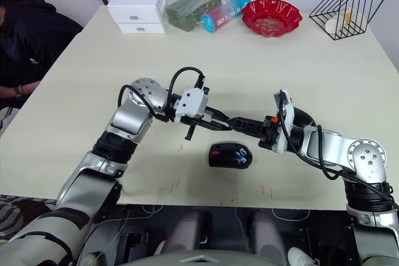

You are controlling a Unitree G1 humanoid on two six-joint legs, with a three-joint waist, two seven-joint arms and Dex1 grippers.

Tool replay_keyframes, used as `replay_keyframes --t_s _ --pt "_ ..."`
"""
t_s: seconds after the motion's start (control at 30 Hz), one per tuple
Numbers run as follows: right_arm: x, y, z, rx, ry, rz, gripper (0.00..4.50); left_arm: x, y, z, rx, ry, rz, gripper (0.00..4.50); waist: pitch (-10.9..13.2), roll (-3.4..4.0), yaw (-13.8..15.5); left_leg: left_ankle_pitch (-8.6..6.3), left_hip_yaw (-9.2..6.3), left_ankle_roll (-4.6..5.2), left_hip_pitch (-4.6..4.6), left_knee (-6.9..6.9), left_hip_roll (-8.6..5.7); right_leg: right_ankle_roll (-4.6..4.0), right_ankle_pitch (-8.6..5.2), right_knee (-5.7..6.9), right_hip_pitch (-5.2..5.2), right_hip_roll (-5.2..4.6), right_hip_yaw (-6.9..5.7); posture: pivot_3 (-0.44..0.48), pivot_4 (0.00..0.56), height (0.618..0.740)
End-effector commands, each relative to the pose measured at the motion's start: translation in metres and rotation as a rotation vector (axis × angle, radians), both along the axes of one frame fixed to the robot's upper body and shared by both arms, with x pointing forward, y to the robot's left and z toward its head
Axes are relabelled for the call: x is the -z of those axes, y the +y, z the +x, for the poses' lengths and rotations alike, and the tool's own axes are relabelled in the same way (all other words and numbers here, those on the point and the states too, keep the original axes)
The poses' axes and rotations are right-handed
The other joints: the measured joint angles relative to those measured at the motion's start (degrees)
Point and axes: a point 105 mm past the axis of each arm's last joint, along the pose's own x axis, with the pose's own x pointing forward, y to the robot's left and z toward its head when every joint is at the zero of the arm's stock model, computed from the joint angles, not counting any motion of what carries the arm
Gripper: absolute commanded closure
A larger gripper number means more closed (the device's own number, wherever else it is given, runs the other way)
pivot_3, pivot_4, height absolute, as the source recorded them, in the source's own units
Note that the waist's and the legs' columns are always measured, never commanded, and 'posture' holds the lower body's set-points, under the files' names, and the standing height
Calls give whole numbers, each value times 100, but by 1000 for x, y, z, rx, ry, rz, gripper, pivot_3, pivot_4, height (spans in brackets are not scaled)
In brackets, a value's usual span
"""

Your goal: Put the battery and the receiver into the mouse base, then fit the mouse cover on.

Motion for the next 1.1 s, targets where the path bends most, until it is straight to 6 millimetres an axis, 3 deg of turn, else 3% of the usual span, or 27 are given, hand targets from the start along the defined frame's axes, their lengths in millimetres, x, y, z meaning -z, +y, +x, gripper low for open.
replay_keyframes --t_s 0.03,0.97,1.07,1.1 --pt "-10 5 -9 -43 -37 30 1571 -3 -1 1 5 -20 -12 4411 0 0 -1 0 0 0 0 0 0 0 0 0 0 0 0 0 150 740" --pt "-10 6 -5 -13 -30 39 1571 2 -1 -3 24 -16 1 4411 0 0 -1 0 0 0 0 0 0 0 0 0 0 0 0 0 150 740" --pt "-11 6 -4 -10 -30 40 2371 2 -1 -3 23 -17 -1 4411 0 0 0 0 0 0 0 0 0 0 0 0 0 0 0 0 150 740" --pt "-11 7 -4 -9 -30 39 2904 1 -1 -2 22 -17 -2 4411 0 0 0 0 0 0 0 0 0 0 0 0 0 0 0 0 150 740"
